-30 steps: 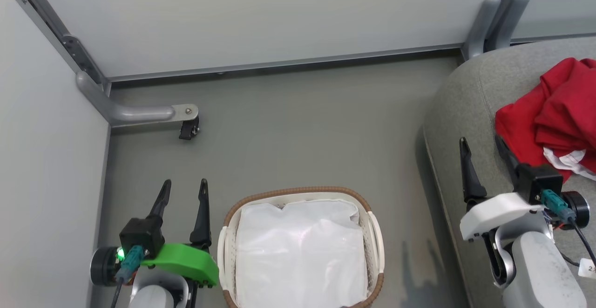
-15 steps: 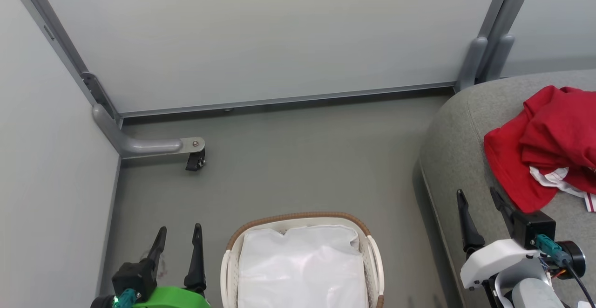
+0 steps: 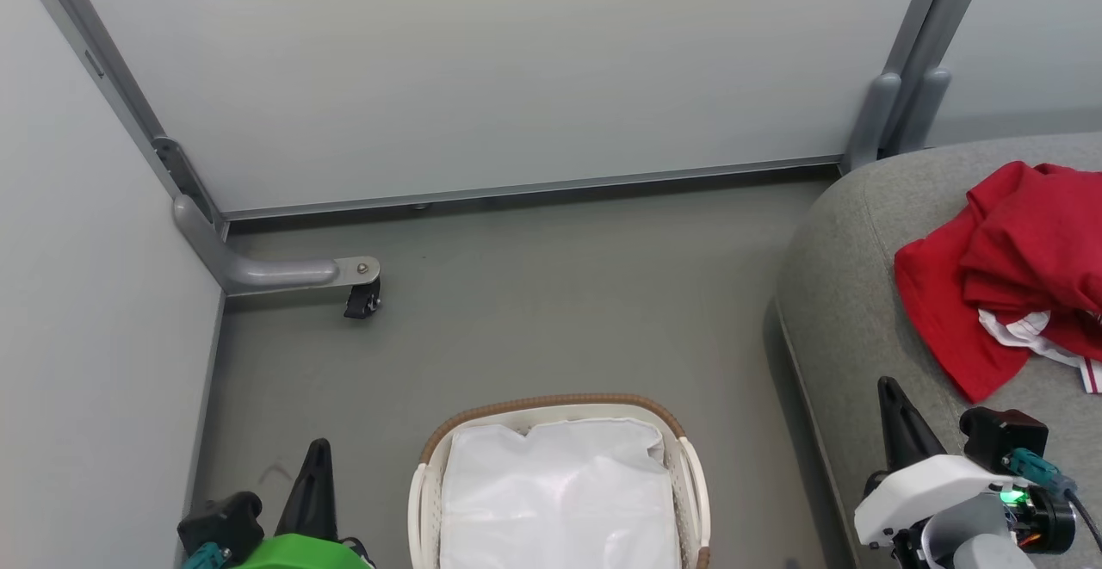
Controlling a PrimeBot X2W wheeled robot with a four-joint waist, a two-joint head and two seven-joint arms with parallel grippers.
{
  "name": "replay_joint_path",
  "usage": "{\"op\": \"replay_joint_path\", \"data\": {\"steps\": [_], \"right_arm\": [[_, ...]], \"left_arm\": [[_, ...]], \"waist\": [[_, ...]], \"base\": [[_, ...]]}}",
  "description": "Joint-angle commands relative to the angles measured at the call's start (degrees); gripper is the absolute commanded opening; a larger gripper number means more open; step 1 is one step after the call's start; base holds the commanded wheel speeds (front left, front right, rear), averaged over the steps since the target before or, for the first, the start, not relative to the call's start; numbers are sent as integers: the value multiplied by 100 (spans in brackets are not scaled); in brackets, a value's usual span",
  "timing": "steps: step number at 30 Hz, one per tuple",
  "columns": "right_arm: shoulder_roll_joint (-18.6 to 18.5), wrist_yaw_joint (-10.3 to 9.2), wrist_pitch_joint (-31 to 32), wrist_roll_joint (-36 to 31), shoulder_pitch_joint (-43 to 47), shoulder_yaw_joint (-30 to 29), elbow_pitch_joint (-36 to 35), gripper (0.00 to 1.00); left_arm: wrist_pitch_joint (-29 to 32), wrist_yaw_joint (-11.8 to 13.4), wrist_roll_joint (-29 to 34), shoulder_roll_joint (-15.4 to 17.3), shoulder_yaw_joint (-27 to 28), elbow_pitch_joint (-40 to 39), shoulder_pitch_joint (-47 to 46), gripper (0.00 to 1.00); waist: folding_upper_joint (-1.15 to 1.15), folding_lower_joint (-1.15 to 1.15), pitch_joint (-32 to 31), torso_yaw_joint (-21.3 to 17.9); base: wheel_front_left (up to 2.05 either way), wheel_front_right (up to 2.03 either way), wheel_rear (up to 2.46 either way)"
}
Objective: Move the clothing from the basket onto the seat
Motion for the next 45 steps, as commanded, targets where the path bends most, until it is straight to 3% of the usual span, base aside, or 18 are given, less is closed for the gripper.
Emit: {"op": "replay_joint_path", "data": {"steps": [1, 20, 45], "right_arm": [[-36, -1, 50, 292, -96, -12, -143, 0], [-52, -2, 468, 2190, -31, -15, -436, 0], [-69, -3, 951, 4125, -8, -69, -681, 0]], "left_arm": [[49, -26, -255, 13, 59, -122, -111, 0], [515, -69, -1919, 20, 360, -294, -277, 0], [1003, -113, -3630, 26, 674, -466, -443, 0]], "waist": [[0, 0, -1, -3], [0, 0, -13, -35], [0, 0, -29, -77]], "base": [[0, 0, 0], [0, 0, 0], [0, 0, 0]]}}
